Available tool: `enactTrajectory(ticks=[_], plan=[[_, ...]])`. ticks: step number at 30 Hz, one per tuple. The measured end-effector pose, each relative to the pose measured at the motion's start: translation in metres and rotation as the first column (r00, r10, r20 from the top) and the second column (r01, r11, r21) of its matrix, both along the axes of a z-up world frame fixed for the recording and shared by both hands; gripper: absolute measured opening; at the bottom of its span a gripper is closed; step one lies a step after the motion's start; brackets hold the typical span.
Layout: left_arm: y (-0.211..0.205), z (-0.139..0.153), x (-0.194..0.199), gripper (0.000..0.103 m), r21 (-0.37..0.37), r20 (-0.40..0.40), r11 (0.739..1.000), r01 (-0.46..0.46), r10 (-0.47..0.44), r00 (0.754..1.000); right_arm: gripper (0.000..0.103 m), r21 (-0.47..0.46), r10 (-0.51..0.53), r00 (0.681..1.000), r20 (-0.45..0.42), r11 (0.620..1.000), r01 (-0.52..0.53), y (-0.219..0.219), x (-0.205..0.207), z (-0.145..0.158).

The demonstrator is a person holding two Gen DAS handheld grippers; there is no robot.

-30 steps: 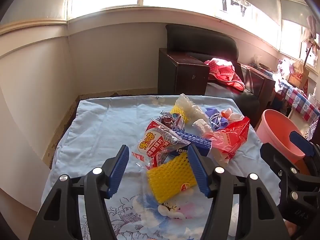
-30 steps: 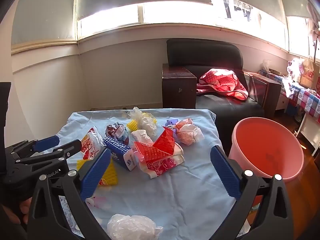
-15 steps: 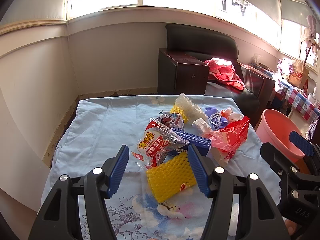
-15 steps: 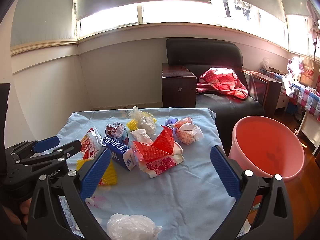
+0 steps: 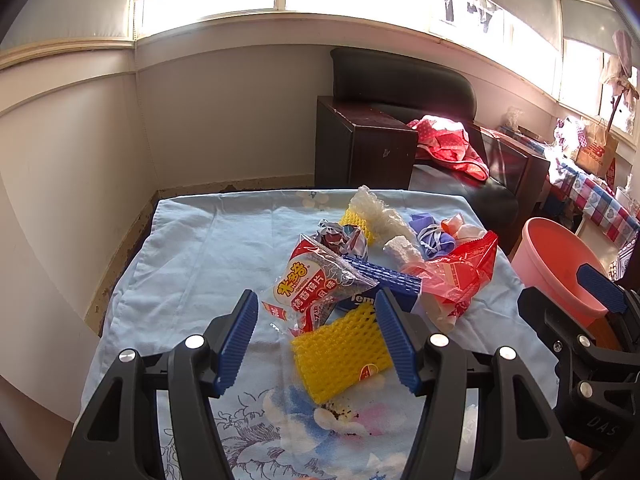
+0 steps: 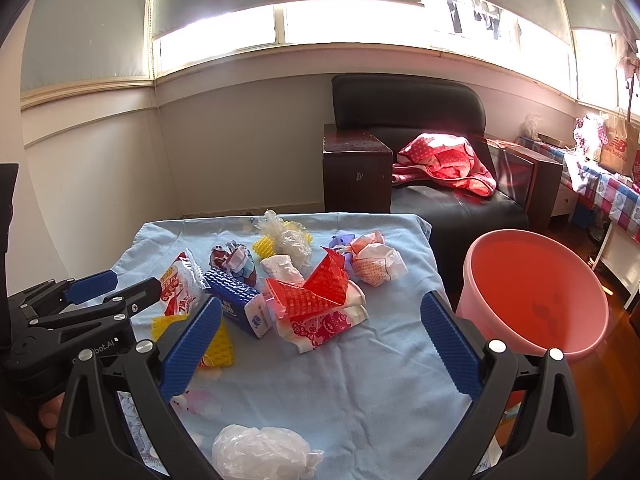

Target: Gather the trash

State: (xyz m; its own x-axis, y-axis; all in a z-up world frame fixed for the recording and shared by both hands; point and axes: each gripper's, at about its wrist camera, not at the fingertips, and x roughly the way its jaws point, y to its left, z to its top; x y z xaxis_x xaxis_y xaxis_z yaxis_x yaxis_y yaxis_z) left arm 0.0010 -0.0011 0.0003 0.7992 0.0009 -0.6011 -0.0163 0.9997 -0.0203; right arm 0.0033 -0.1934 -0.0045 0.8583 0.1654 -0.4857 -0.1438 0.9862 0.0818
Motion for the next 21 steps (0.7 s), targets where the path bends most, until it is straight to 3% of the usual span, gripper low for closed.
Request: enactTrajectory(ticks=[21], plan=[[-0.0031,-0.0037,-0.0026,0.061,0.0,-0.002,1.0,0.002,-0.002,1.0,0.1,0.005,-0.008,1.0,-0.002,1.0,0.008,-0.0053,-0.0035,-0.0003]])
